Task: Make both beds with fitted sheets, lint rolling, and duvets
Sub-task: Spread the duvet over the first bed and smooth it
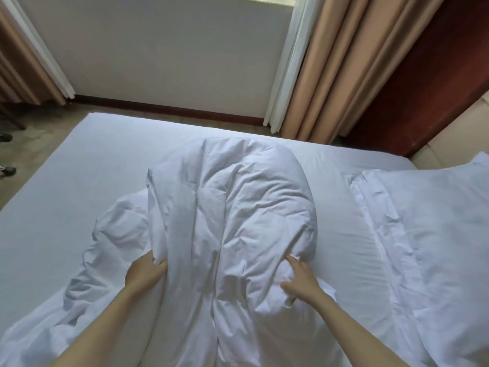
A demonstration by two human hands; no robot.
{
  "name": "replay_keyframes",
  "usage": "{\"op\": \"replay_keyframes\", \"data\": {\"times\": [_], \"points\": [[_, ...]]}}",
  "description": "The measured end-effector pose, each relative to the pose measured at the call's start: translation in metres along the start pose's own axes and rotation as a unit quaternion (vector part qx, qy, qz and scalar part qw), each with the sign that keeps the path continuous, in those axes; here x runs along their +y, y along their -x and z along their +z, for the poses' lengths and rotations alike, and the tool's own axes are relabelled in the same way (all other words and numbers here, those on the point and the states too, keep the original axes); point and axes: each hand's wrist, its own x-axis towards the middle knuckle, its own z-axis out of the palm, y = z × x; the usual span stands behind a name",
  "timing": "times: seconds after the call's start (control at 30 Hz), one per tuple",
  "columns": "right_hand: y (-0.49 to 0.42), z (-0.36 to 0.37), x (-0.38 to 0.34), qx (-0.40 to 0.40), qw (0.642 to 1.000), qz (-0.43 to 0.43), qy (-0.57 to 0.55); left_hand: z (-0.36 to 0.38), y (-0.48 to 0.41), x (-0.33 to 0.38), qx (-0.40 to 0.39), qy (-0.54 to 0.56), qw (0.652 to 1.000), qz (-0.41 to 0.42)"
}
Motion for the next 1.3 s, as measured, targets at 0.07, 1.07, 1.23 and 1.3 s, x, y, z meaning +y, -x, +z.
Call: {"op": "replay_keyframes", "data": {"times": [0.07, 1.07, 1.23, 1.3], "points": [[0.002, -0.005, -0.001, -0.004, 1.000, -0.006, 0.008, 0.016, 0.010, 0.023, -0.015, -0.004, 1.000, 0.026], [0.005, -0.066, -0.032, 0.126, 0.969, -0.080, 0.195, 0.104, 0.189, 0.044, -0.162, 0.132, 0.966, 0.150], [0.010, -0.064, -0.012, 0.131, 0.969, -0.063, 0.201, 0.063, 0.146, -0.041, 0.141, 0.124, 0.980, -0.062], [0.011, -0.060, -0.026, 0.136, 0.968, -0.071, 0.201, 0.043, 0.137, -0.078, 0.180, 0.135, 0.964, -0.144]]}}
